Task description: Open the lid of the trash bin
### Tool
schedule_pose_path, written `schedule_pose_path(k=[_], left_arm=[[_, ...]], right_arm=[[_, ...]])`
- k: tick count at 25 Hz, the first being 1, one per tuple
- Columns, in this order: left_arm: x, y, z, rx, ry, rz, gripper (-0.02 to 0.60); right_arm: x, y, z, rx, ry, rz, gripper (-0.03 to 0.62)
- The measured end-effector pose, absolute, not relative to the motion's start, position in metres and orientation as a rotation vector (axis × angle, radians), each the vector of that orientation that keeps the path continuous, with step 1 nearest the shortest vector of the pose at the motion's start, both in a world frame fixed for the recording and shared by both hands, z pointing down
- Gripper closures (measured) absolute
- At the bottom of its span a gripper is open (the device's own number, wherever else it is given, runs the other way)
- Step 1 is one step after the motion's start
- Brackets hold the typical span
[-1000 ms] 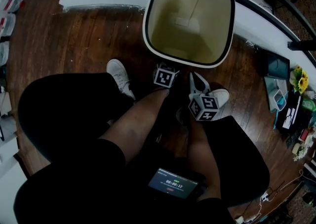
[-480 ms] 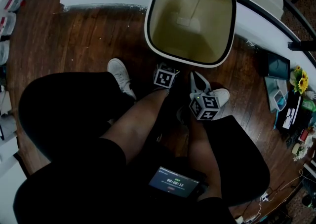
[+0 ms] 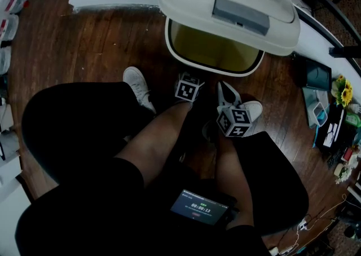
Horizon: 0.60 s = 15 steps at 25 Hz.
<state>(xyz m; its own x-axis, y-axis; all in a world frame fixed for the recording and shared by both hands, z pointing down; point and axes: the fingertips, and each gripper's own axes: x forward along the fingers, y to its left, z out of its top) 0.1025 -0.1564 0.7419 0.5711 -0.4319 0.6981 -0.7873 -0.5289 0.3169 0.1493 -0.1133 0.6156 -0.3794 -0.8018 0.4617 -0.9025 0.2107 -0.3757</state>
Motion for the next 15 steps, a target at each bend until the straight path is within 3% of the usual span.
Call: schedule_pose_path(k=[15], left_arm=[[0.087, -0.158, 0.746, 2.082, -1.011, 0.737, 0.564]], right_arm=[[0.151, -0.112, 0.616, 1.648, -2.310, 0.897, 0.576]])
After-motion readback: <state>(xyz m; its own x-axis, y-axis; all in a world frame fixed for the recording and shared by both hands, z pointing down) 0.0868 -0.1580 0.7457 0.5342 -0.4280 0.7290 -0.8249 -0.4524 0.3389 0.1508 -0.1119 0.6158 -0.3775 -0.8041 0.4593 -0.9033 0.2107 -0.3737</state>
